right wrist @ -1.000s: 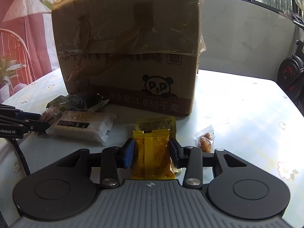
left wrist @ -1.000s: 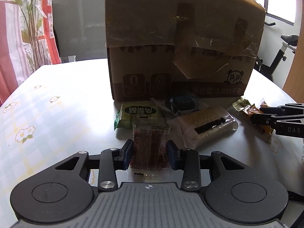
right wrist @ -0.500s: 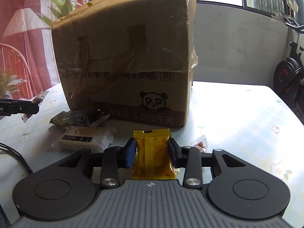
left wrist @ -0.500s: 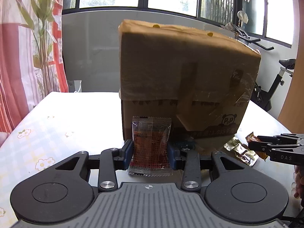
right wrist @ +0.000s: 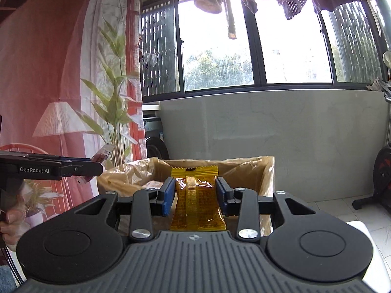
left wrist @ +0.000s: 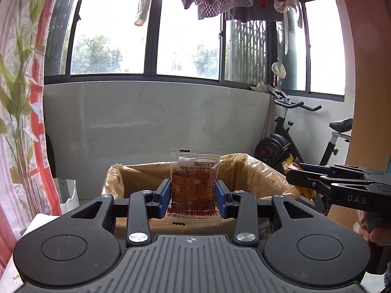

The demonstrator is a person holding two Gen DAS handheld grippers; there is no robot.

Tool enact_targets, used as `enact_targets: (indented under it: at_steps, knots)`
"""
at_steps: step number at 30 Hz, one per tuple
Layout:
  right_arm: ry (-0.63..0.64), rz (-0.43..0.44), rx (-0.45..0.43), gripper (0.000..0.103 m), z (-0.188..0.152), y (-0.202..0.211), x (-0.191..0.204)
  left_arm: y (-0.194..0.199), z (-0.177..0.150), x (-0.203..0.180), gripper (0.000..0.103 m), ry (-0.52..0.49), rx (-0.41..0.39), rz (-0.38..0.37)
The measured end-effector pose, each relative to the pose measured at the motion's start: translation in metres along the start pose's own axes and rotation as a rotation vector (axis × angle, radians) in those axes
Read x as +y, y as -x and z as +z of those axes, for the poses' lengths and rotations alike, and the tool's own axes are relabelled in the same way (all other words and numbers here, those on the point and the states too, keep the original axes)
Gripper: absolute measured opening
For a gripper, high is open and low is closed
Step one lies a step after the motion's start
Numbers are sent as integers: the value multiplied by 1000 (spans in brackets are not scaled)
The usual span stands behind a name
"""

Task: Organize snacks
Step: 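Carry both packets over the box and open both tools to drop them, then move both open tools back to the snack pile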

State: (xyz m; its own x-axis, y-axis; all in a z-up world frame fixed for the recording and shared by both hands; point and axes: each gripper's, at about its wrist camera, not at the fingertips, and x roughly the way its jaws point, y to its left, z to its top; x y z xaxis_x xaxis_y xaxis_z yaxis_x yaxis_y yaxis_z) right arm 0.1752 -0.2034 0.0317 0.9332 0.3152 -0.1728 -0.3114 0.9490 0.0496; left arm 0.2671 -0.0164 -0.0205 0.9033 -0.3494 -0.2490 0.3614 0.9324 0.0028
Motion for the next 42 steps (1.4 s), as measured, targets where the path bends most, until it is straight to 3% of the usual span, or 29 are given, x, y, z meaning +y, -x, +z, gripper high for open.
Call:
enact_targets:
  at_steps: [3,9,14,21,26,31,34,39,42]
  knots:
    - [36,-30,-3,38,17,-29,-4,-34,12,-10,41,-15,20,1]
    - [13,-97,89,38,17,-78,-22,-100,6,-19,42,25,99,11]
    - [-26,-131,144,46,7,-86,-32,-125,-5,-23,55,14,138,18]
    - [-68,-133,108,50,0,-55,-34,-107,-11,-8,60,43,119,-4]
    - [-85,-114,30,50,-10,-19,-27,-66,-16,12,60,58,71,-16]
    - [-54,-115,18,50,-34,9,-12,-23,-28,31,60,84,51,-7]
    - [-30,-115,64,50,-57,14,-4,-5,-45,43,60,85,65,24]
    - [-30,-128,211,50,-106,-1,3,7,-81,59,60,71,149,104]
    - [-44,-135,317,60,-130,-15,3,8,-100,69,60,114,188,127]
